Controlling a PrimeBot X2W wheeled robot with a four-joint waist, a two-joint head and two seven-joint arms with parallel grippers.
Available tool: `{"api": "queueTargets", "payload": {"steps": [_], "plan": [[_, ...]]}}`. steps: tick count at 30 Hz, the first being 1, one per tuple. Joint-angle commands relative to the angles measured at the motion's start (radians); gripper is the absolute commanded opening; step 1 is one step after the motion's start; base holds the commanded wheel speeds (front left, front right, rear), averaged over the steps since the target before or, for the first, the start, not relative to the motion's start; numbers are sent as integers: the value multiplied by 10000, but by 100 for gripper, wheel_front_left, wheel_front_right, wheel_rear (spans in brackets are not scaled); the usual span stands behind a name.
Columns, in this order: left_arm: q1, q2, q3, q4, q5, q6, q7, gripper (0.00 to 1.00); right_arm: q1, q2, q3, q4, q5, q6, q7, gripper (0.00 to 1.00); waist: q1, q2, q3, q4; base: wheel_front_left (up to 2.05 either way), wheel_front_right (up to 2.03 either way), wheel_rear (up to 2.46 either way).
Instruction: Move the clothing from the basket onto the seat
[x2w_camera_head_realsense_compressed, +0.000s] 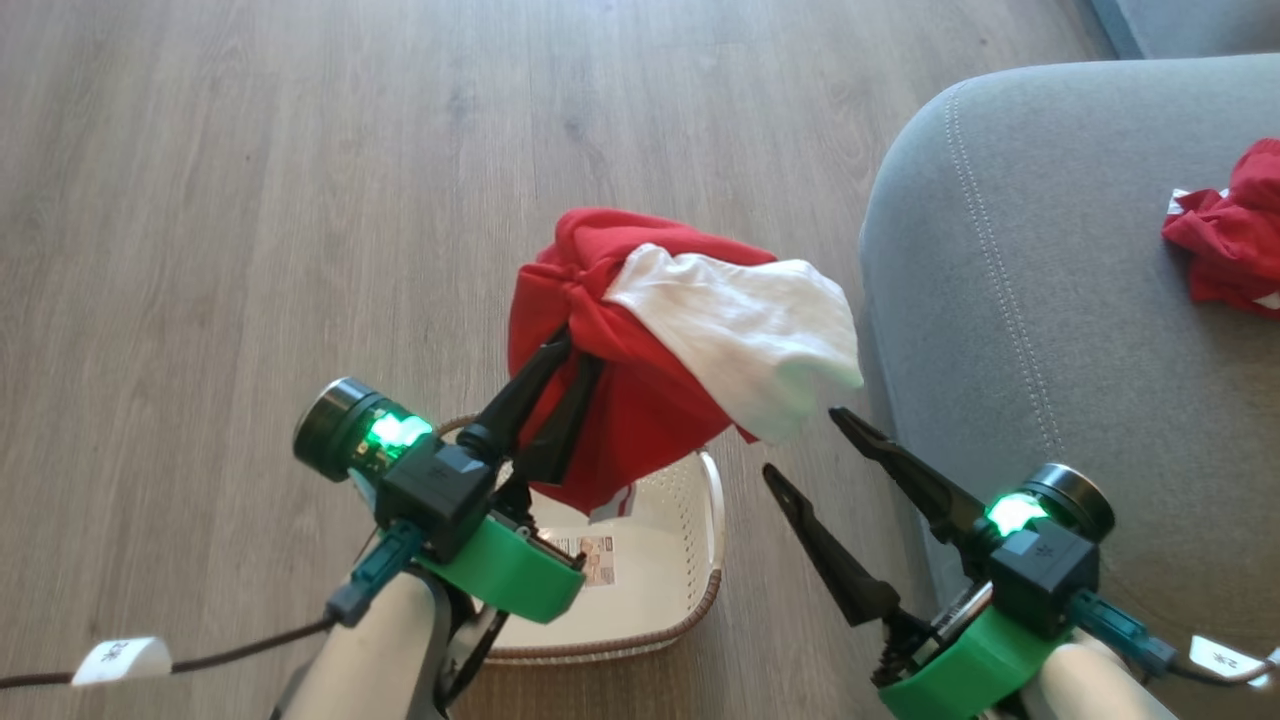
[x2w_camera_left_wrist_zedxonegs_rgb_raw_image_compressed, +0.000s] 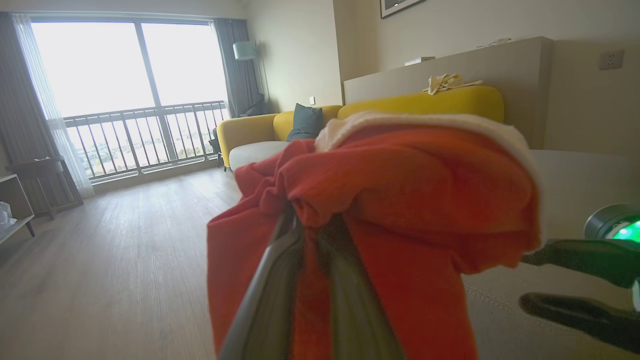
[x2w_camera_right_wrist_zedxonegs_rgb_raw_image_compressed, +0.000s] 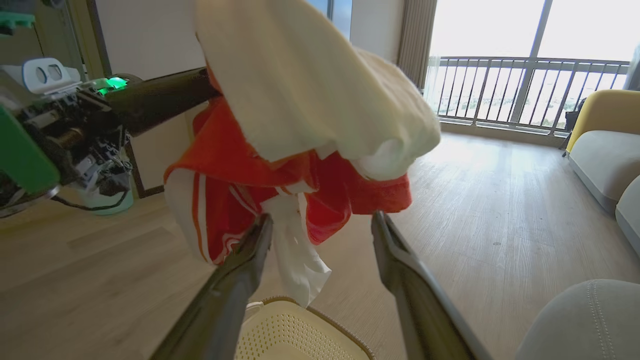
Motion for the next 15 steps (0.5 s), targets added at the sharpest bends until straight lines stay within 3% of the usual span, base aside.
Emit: {"api": "queueTargets", "payload": {"steps": [1, 15], "plan": [[-531, -64, 126, -364, 136, -49, -53, 0, -452, 66, 227, -265, 17, -4, -26, 100, 0, -1, 41, 72, 0, 0, 0], [-637, -64, -893, -390, 164, -81, -53, 0, -1291, 475, 761, 31, 452, -4, -26, 100, 0, -1, 15, 435, 0, 0, 0]]}}
